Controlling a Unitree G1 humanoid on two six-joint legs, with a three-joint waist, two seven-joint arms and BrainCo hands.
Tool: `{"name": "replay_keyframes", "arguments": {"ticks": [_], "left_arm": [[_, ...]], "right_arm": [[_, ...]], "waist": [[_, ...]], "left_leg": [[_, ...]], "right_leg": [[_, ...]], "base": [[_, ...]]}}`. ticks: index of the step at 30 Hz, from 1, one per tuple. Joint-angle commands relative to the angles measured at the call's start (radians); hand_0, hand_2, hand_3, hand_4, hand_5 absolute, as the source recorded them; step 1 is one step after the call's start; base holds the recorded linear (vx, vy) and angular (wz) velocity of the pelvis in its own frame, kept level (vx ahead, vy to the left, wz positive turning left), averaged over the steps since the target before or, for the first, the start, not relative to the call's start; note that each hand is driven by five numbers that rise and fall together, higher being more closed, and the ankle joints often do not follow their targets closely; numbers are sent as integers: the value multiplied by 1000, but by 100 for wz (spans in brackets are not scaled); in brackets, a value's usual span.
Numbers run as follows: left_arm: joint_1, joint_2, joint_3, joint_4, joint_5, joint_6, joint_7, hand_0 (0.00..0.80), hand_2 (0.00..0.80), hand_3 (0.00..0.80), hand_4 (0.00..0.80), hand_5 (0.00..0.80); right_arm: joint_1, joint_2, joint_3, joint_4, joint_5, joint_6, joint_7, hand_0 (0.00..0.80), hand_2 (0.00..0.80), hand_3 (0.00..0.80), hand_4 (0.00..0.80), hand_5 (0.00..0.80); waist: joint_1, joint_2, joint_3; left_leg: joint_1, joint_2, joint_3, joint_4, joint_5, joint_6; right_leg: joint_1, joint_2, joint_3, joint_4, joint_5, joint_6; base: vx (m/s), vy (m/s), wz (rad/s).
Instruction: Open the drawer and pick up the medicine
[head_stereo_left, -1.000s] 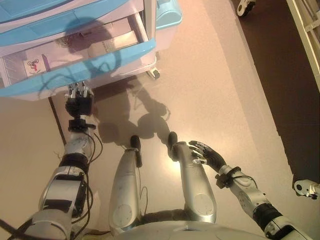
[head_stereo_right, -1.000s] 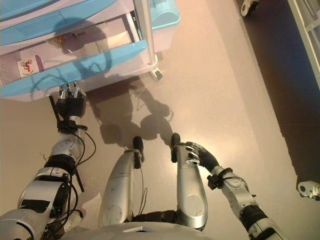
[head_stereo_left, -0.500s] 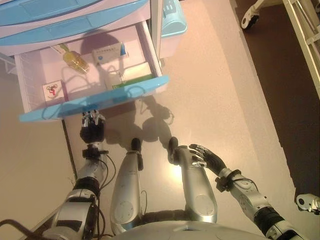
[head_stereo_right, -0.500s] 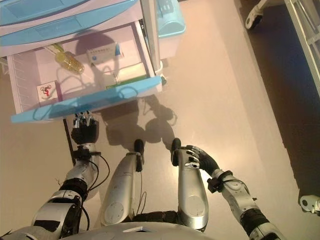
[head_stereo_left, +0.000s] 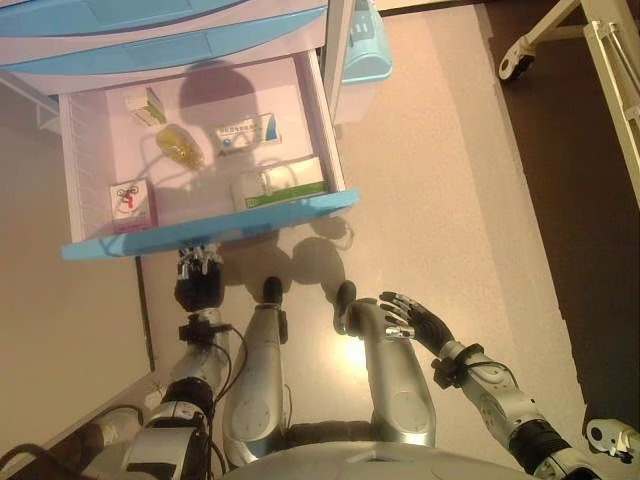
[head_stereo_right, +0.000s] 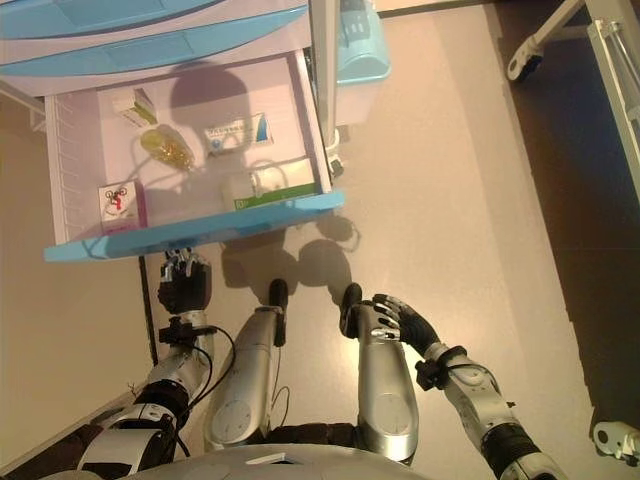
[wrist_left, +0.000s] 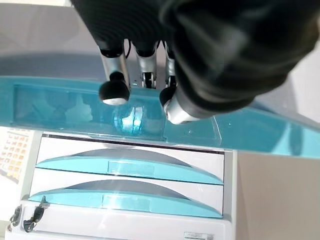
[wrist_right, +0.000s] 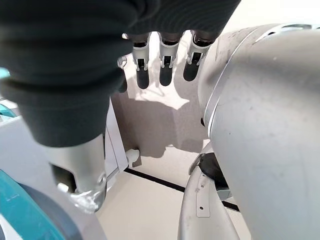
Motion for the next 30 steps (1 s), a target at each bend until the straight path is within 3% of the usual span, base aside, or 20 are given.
{"name": "replay_keyframes", "arguments": {"ticks": [1,15,16,17,18,22,30], "left_arm": [[95,33,53,-30,-12,20,17,800,800,800,800,800],[240,21,41,24,33,106,214,800,800,800,800,800],[245,20,39,27,41,113,234,759,759,759,759,759],[252,18,39,35,58,129,277,298,298,298,298,298],[252,15,40,41,71,130,281,0,0,0,0,0],[269,16,31,57,141,173,360,0,0,0,0,0],[279,28,29,61,215,150,487,0,0,0,0,0]], "right_arm": [[54,47,5,-64,2,-27,19,0,0,0,0,0],[70,70,-25,-38,43,-64,12,0,0,0,0,0],[71,69,-29,-34,43,-66,14,0,0,0,0,0],[72,72,-34,-29,40,-71,11,0,0,0,0,0],[72,75,-38,-25,37,-73,8,0,0,0,0,0],[70,75,-58,0,40,-89,7,0,0,0,0,0],[94,55,-101,-18,35,-138,-61,0,0,0,0,0]], "waist": [[36,-32,-53],[77,-27,-53],[78,-25,-53],[80,-22,-53],[79,-20,-53],[78,-5,-53],[60,9,-56]], "left_leg": [[32,-40,95,-83,-32,90],[48,-40,78,-125,-15,83],[50,-40,78,-127,-15,82],[53,-41,78,-129,-14,82],[52,-43,79,-128,-14,82],[59,-45,85,-131,-13,82],[86,-44,101,-134,-15,86]], "right_leg": [[19,-2,-50,80,-51,36],[42,-10,-88,49,-42,41],[45,-11,-89,47,-43,40],[46,-15,-91,47,-42,41],[46,-17,-92,48,-42,42],[50,-24,-93,47,-41,42],[64,-37,-88,52,-27,55]], "base": [[-30,-59,6],[-20,-41,12],[-4,8,21],[-2,12,25],[-5,14,21],[1,29,4],[34,36,-1]]}}
